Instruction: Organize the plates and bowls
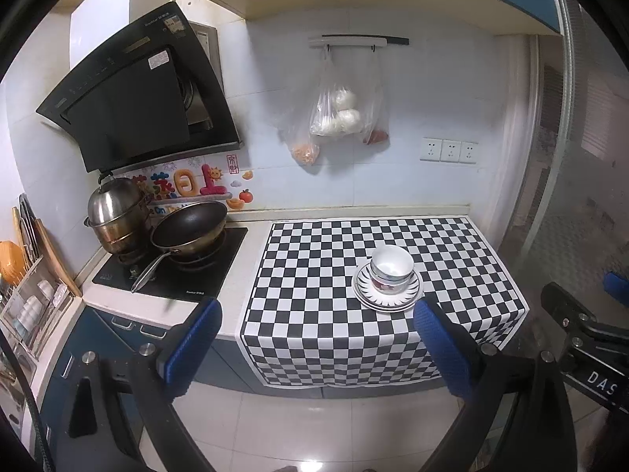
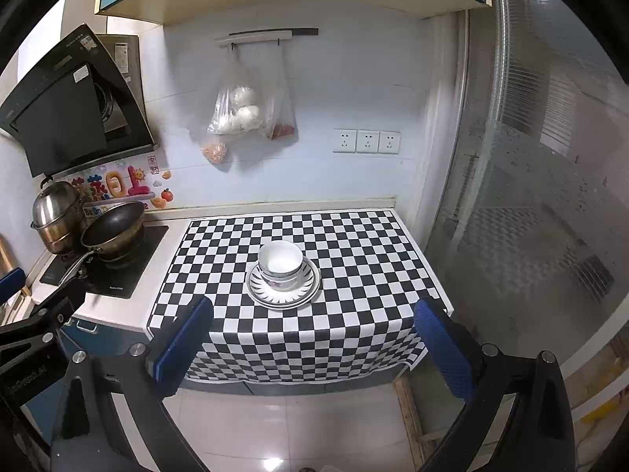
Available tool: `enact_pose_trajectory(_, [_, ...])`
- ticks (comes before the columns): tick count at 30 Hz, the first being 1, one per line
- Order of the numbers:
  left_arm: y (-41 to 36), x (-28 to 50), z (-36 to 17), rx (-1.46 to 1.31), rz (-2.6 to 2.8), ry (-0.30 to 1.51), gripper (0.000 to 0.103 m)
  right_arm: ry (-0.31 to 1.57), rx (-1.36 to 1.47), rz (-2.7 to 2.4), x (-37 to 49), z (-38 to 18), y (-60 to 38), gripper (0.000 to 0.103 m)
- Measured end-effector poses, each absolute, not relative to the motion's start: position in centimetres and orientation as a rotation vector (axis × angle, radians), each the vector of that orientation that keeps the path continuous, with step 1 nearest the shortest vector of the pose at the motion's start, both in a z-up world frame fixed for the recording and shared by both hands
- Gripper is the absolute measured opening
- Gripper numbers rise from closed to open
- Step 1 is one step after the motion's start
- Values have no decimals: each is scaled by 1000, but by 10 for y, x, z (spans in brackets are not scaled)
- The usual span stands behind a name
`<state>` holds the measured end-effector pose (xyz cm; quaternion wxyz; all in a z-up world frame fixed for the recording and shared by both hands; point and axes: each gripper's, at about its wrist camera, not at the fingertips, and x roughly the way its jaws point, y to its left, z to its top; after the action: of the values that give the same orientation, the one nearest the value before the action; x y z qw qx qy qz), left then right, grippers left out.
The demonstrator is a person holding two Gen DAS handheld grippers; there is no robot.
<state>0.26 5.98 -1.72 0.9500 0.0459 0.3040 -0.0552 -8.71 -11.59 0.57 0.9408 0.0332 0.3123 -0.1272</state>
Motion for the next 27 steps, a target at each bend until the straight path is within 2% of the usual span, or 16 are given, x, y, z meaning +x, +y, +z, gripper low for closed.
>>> enact_pose_trajectory(27, [52,-5,-15,114,-121,601,100,636,77,-309,-92,6,-115,103])
